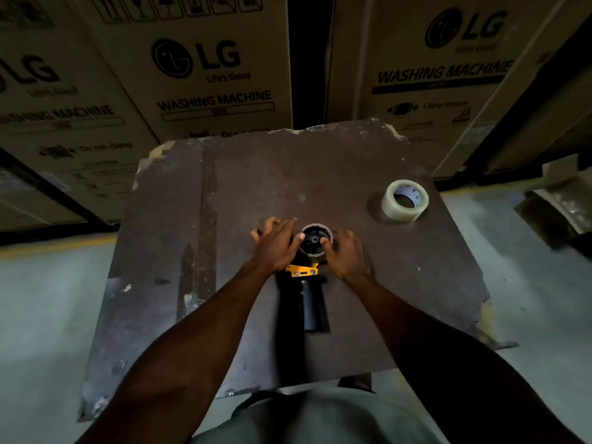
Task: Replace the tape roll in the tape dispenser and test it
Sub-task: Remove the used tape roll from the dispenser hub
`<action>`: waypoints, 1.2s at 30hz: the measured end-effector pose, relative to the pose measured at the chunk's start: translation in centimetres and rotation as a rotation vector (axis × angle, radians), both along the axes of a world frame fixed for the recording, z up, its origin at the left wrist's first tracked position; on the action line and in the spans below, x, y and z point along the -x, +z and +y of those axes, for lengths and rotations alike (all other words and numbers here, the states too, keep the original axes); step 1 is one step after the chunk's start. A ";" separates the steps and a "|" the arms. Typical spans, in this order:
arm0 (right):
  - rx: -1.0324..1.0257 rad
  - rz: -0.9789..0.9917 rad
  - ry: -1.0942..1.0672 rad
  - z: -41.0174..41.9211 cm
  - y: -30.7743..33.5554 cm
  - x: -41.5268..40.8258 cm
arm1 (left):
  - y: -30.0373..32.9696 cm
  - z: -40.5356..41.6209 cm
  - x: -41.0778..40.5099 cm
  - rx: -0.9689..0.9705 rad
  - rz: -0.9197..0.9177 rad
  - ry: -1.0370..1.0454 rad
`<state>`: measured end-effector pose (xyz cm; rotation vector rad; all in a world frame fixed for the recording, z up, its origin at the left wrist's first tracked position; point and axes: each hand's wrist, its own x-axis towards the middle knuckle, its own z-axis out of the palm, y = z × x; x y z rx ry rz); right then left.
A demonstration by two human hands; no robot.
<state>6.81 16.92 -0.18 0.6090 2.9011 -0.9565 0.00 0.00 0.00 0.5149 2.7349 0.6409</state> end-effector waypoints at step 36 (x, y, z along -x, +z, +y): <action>0.252 -0.066 -0.146 0.9 -1.4 1.2 | -0.8 2.9 4.5 0.189 -0.302 -0.072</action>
